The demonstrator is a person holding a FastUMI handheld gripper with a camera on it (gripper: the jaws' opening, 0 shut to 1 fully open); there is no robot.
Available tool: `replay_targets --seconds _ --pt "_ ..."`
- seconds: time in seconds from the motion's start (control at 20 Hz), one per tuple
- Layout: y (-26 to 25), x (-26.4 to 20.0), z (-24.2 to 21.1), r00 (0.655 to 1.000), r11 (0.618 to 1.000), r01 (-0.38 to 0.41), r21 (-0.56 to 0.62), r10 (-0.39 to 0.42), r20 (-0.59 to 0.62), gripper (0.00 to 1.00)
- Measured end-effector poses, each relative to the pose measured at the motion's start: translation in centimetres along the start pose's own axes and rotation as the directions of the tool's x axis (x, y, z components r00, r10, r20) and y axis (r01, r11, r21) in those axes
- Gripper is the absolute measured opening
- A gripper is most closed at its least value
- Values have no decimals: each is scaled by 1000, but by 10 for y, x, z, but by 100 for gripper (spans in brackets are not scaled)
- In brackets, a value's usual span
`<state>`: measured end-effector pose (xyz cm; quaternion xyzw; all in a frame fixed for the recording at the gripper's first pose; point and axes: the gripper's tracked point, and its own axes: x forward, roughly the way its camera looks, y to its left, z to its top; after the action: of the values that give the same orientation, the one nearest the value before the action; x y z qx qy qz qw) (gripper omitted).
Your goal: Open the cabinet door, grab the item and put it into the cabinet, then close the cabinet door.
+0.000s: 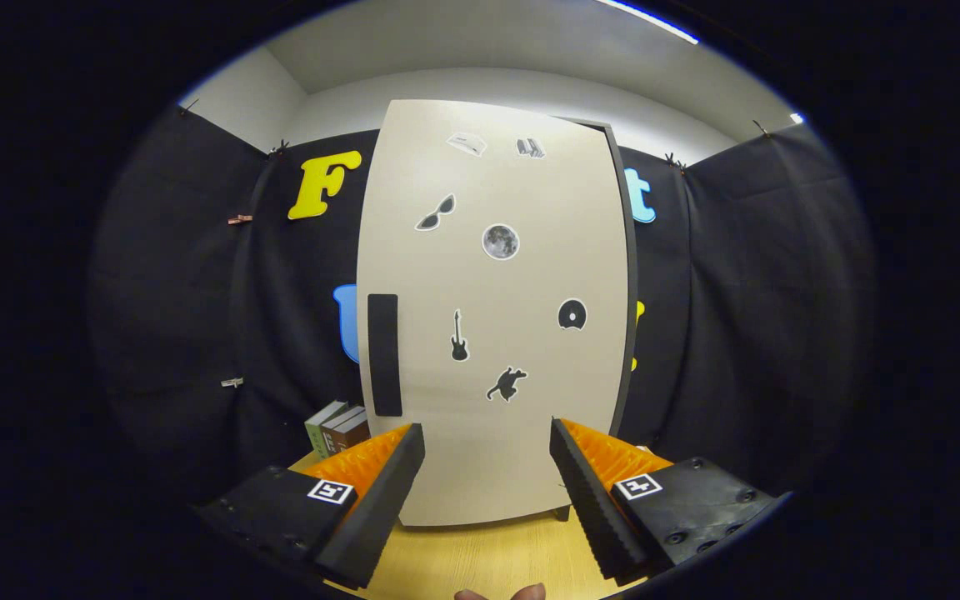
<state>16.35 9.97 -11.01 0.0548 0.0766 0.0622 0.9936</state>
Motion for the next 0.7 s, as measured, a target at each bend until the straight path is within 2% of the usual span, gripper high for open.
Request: replay_targets --seconds 0.45,0.7 --pt "4 4 -1 1000 999 3 37 -3 -4 98" --pt "5 5 0 1000 1000 -2 19 2 8 97"
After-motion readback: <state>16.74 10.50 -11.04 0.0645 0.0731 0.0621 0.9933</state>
